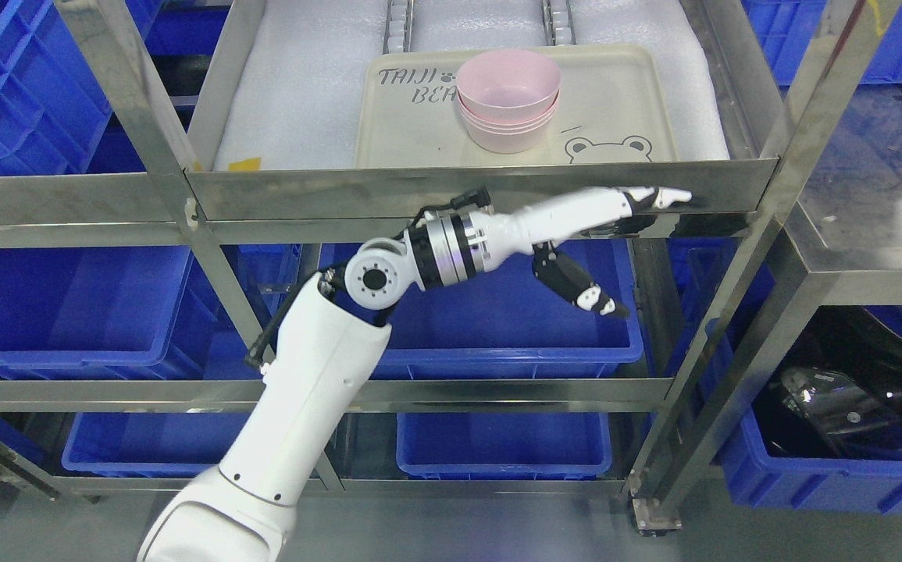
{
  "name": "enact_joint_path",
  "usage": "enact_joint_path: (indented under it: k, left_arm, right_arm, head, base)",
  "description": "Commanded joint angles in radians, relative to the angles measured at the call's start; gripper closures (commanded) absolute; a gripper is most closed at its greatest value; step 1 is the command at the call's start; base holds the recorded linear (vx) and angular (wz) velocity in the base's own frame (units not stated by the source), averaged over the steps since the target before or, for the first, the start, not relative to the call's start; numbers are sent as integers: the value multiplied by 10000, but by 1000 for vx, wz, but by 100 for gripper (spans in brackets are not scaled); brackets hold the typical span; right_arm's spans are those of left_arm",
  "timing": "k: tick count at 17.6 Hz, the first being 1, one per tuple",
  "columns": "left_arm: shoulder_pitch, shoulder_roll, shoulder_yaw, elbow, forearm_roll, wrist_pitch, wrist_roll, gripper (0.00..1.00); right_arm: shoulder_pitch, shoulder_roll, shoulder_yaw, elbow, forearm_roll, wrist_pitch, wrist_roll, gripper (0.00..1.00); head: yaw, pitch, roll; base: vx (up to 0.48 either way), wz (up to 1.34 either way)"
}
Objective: Stack pink IKEA bowl on shelf middle layer
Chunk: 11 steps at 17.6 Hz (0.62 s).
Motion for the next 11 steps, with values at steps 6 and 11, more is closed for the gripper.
enact_joint_path:
  k: [6, 11]
  left_arm:
    - [5141, 142, 1714, 1012, 178, -626, 453, 0]
    - [5573, 142, 2547, 2198, 638, -1089, 3994, 0]
  right_arm:
    - [230, -175, 0, -175, 0, 7, -17, 0]
    - [230, -175, 0, -175, 0, 7, -17, 0]
  head:
    - [0, 0, 0]
    - [0, 0, 0]
  base:
    - [0, 0]
    - [0, 0]
